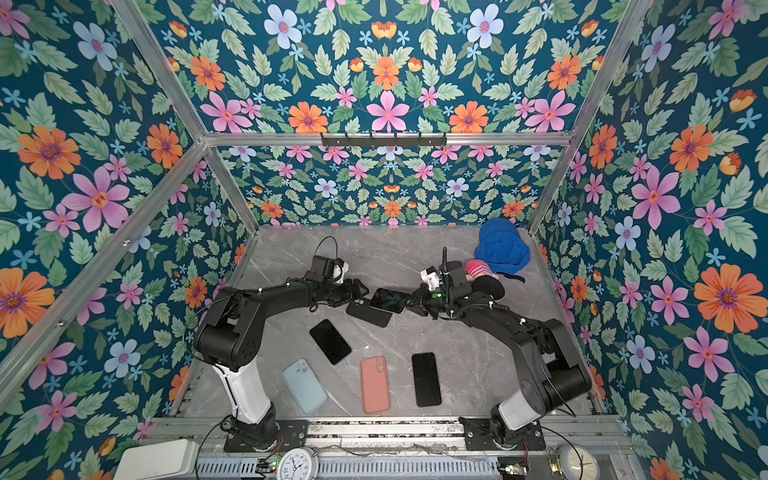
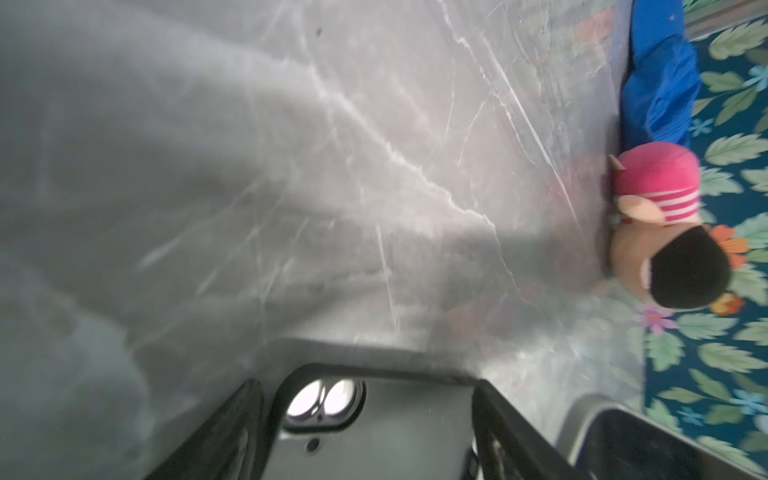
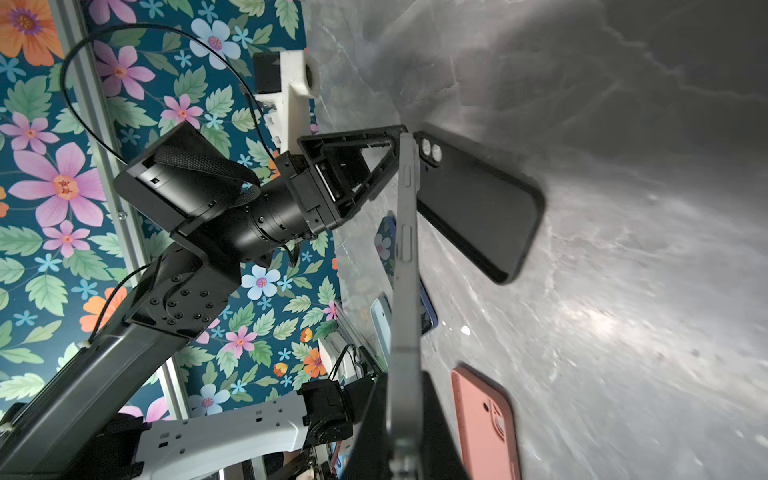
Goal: Put the phone into the phone case
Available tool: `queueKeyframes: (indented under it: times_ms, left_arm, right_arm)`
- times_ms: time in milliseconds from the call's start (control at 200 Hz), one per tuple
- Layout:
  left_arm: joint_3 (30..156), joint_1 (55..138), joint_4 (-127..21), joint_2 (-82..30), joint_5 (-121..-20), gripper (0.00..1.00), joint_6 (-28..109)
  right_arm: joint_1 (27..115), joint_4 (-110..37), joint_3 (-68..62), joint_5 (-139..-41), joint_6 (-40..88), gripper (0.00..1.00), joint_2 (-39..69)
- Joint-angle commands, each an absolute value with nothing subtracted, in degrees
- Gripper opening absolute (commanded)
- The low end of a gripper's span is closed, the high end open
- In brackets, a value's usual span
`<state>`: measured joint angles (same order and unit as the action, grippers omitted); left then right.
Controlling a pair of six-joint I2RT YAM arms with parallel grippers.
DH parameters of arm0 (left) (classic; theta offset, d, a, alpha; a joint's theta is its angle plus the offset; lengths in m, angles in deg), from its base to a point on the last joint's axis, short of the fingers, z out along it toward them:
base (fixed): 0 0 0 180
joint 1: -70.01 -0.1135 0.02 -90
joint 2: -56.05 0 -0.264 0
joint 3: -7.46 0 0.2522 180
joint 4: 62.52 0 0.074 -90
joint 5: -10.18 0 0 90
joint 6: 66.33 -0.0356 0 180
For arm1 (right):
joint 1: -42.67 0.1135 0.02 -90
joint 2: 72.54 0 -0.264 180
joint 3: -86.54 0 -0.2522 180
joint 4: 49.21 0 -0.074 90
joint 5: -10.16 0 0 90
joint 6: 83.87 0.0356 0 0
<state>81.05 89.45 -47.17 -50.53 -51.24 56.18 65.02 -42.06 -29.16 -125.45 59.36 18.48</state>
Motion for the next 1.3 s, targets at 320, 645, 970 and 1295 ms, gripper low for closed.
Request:
queueKeyframes:
  times_ms: [320,645,970,1295]
  left_arm:
    - [76.66,85.98,-49.46,-49.85,-44.26,0.77,61.96]
    - [73.64,86.0,-53.24,-50.12,-43.08,0.69,63.46]
    - [71.55,85.97,-54.16,-49.42,-42.71,0.67,63.84]
    - [70.4,85.96,-54.9,-48.89,-42.77,0.65,64.19]
  right_arm:
    - [68.9,-52.99,-23.36,-128.78,63.18,0.0,32.51]
    - [69.38,-56.19,-22.76,-129.79,64.48,0.0,37.41]
    - [69.45,-56.45,-24.89,-128.71,65.44,0.0,38.16]
    - [70.09,-55.37,-23.35,-128.43,65.11,0.0,41.67]
